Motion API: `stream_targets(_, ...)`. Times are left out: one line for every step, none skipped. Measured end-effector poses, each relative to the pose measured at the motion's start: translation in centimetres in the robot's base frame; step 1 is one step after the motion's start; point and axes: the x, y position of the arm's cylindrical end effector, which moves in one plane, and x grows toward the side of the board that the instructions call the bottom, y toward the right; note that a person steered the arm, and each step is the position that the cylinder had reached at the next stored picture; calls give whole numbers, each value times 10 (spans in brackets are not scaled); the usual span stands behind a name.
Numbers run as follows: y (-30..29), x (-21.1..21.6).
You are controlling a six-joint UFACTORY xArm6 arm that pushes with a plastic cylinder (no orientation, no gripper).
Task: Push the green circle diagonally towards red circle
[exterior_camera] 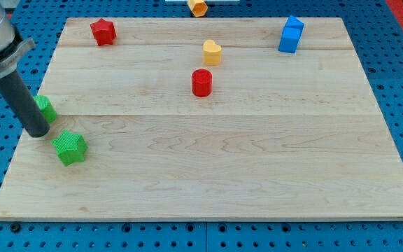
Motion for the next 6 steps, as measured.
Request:
stream_targets(-39,-19)
stream_targets(-17,-40)
stream_targets(63,-99)
stream_targets(157,-130)
stream_targets(137,-106)
stream_targets(155,-90)
